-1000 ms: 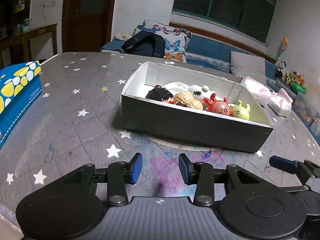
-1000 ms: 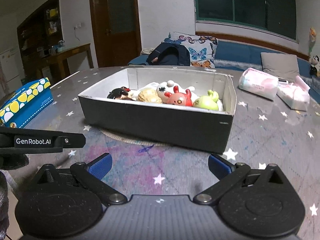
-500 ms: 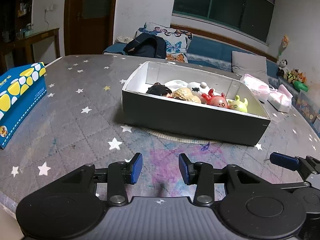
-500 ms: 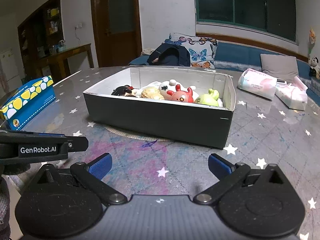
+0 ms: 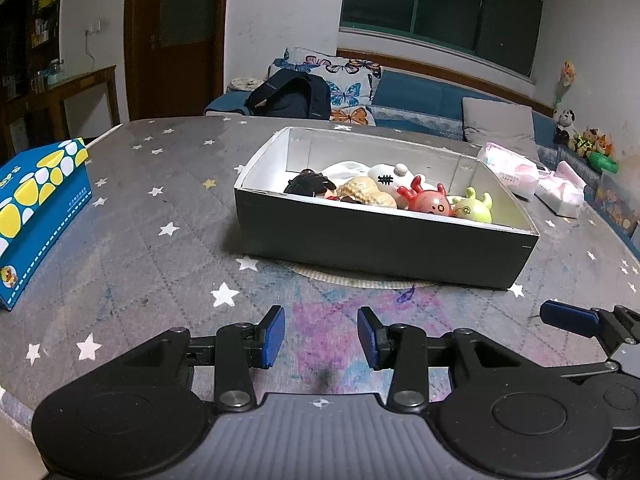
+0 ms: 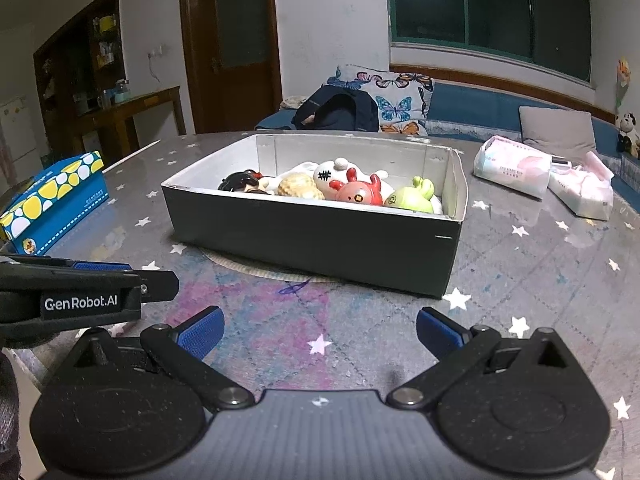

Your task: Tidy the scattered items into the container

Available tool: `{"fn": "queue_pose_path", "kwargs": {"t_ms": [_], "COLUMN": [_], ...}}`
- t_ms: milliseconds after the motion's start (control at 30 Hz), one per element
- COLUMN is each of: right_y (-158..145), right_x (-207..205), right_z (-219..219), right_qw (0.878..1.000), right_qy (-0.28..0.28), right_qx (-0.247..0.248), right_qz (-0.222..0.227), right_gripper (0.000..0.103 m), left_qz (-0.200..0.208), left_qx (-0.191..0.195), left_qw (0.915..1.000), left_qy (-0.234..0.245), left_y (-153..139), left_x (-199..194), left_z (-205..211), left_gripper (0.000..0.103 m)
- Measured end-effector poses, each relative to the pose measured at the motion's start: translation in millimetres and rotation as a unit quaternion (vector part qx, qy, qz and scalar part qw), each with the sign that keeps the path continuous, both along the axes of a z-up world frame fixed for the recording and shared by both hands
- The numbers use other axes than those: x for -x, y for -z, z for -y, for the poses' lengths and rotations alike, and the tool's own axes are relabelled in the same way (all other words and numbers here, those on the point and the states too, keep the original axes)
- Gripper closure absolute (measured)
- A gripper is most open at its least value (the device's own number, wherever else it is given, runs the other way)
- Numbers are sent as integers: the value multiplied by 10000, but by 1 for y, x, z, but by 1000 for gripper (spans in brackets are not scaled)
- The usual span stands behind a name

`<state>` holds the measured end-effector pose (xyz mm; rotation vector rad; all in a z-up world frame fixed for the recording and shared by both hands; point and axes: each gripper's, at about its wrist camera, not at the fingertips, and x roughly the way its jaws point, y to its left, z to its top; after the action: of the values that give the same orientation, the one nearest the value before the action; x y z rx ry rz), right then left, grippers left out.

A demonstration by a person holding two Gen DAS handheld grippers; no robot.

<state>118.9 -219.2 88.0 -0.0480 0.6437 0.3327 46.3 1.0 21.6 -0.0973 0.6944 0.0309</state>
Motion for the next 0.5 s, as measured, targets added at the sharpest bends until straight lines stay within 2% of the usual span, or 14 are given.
{"fn": "queue_pose_path", "kwargs": {"t_ms": [500], "right_y": [2], "right_x": [-12], "right_z": [-2], "right_qw": [10000], "right_qy": [19], "right_qx": [20], "right_qz": [-40], "right_gripper": [0], "left_qz": [-52], "left_qx": [-25], "left_qw": [10000], "left_qy": [47], "left_y": [3], "left_x": [-13], "left_z": [1], "left_gripper": [61]}}
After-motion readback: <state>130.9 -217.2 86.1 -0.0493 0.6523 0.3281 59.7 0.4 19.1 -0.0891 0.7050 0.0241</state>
